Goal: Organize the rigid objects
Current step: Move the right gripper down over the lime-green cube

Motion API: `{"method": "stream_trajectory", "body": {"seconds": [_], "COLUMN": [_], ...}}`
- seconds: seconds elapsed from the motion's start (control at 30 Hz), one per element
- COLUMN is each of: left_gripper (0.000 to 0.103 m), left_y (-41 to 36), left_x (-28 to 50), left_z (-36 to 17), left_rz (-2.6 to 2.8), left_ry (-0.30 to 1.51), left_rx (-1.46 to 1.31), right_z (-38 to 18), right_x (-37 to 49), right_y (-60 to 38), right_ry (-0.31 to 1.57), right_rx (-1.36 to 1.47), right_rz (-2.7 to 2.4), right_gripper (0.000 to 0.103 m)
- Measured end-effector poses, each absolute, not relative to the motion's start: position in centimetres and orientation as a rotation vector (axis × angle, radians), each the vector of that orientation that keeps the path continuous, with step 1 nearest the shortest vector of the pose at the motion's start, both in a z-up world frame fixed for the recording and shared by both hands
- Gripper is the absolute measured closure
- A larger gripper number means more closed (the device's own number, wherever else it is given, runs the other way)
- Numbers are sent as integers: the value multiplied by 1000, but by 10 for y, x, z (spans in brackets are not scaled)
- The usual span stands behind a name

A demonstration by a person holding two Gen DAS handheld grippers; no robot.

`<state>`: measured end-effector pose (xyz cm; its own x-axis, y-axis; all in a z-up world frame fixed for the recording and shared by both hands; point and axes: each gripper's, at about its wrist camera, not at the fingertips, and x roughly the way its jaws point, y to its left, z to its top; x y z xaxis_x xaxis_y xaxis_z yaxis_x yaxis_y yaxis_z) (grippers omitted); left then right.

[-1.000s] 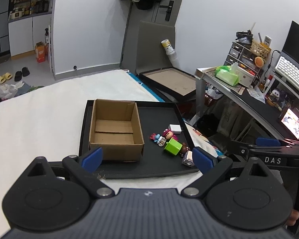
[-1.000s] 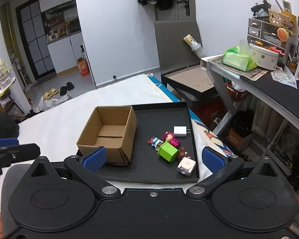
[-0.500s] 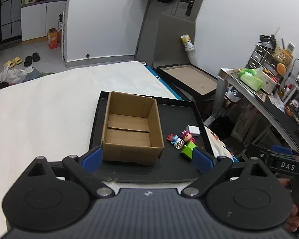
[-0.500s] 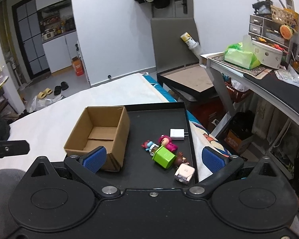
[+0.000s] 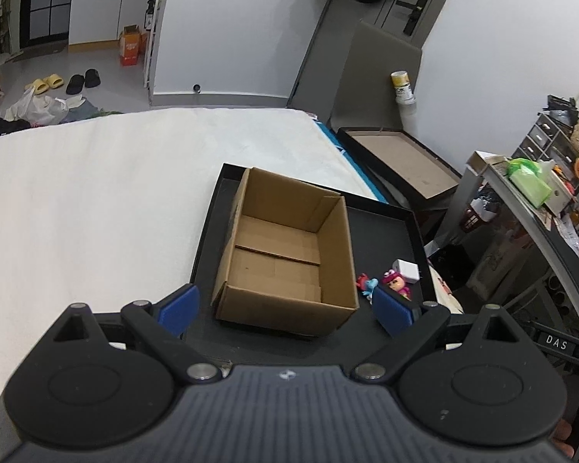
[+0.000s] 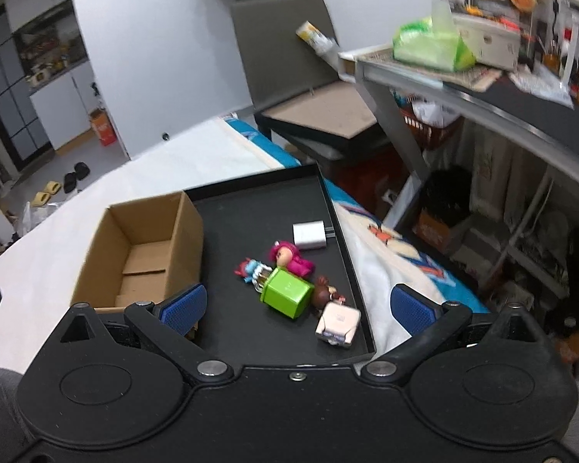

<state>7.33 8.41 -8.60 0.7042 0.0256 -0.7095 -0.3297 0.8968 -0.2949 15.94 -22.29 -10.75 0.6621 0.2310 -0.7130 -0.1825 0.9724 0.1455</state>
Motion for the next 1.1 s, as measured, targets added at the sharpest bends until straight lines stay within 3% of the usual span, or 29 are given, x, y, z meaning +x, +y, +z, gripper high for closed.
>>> {"method": "stream_trajectory", "body": {"seconds": [0.4, 0.6, 0.7, 0.77, 1.1], "left_gripper": [10, 13, 20, 30, 49], "left_y": [108, 120, 126, 130, 148], "left_x": [105, 119, 127, 132, 152], "left_z": [-114, -129, -138, -144, -172], "left_rz": [208, 210, 205, 204, 204], "left_ry": [826, 862, 890, 907, 993], "left_rx": [-440, -442, -448, -452, -443], "right_z": [-135, -153, -164, -172, -201], "right_x": [198, 218, 228, 233, 251], "right_y": [-211, -205, -205, -204, -193], "right_ry": [925, 988, 1027, 1047, 1091], "right_rx": [130, 216, 273, 301, 317], "right_rz": [185, 173, 148, 134, 114], "right_gripper": [1, 7, 7, 10, 15]}}
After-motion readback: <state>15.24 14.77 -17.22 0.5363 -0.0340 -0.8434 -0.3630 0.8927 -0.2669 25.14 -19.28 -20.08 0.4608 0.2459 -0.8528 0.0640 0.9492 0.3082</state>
